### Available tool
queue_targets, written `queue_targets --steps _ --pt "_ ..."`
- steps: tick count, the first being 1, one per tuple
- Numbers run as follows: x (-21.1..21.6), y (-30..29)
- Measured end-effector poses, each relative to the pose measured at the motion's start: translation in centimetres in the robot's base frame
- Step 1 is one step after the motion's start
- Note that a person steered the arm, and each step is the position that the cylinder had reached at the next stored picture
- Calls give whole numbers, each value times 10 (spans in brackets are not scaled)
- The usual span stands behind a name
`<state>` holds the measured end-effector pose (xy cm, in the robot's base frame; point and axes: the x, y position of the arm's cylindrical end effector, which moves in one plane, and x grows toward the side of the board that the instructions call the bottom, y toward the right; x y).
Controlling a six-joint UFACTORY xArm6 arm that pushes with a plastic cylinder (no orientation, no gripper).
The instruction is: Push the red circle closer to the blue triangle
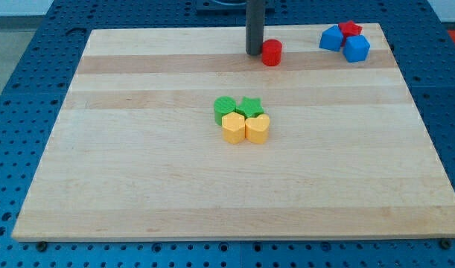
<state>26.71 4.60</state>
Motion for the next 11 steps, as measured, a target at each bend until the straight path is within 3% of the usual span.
queue_targets --steps 1,2,3,4,6,9,11 --pt "2 43" --pt "2 28" --pt "22 -14" --pt "49 -14" --pt "46 37" --pt "23 31" --pt "22 77"
